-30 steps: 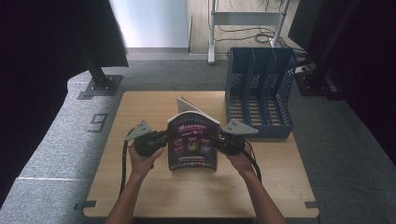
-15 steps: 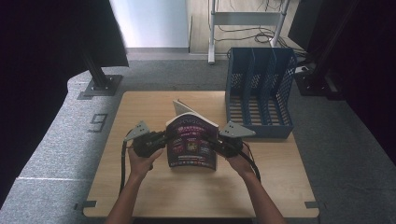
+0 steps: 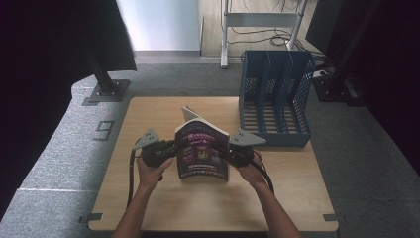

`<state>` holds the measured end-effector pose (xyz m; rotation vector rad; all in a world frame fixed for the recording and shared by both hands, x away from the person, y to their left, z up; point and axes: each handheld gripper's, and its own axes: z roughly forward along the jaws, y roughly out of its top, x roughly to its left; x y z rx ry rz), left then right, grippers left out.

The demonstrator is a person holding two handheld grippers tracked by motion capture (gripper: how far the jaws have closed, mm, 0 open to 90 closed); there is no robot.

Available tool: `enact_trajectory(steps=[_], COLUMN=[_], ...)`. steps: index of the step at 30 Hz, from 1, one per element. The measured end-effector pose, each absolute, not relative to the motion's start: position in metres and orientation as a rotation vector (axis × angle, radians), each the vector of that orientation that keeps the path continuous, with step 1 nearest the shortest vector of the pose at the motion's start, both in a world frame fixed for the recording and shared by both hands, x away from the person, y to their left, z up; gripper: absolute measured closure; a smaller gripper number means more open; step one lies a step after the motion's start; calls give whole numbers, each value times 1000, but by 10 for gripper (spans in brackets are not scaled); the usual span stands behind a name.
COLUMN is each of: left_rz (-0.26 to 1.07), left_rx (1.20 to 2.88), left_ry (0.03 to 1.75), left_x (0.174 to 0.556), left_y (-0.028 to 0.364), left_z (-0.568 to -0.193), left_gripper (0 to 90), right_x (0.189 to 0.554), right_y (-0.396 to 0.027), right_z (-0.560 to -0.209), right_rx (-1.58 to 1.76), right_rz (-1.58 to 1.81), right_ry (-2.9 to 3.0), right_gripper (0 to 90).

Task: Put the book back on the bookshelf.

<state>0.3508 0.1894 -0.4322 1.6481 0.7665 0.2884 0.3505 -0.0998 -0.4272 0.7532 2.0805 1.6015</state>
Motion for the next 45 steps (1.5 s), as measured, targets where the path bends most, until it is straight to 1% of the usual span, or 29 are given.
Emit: enact_trajectory(steps=[9,12,15,17,18,21,24,28,38,39,40,45], left_rz=[292,292,292,303,330,354,373,379,374,361,359,365], left_rx=[1649,1651,1649,1653,1665,1675,1683,1689,1709,1709,1711,1717], left_ry=[775,771,770,777,787,799,838,853,832,830,831,836], left_x=[352,351,351,351,351,351,353,354,353,354,354,354], left_y=[191,192,192,192,191,191,191,190,180,180,180,180], left_z=[-432,-433,-433,-435,-437,-441,-445,-446,-449,-448,-448,-449], left_gripper=[818,817,810,725,683,627,544,506,505,505,506,508], right_x=[357,357,355,354,353,352,351,349,345,344,344,348], right_y=[-94,-93,-93,-94,-96,-97,-96,-97,-109,-108,-107,-100], right_z=[-431,-431,-431,-431,-432,-433,-432,-431,-431,-431,-431,-433], right_rx=[760,760,752,740,726,714,702,697,699,700,697,710], right_rz=[1606,1591,1586,1593,1607,1613,1603,1591,1610,1629,1638,1624], right_ry=[2091,2091,2087,2093,2094,2092,2094,2098,2098,2088,2088,2097], right_gripper=[775,801,807,809,810,810,811,811,798,744,729,759])
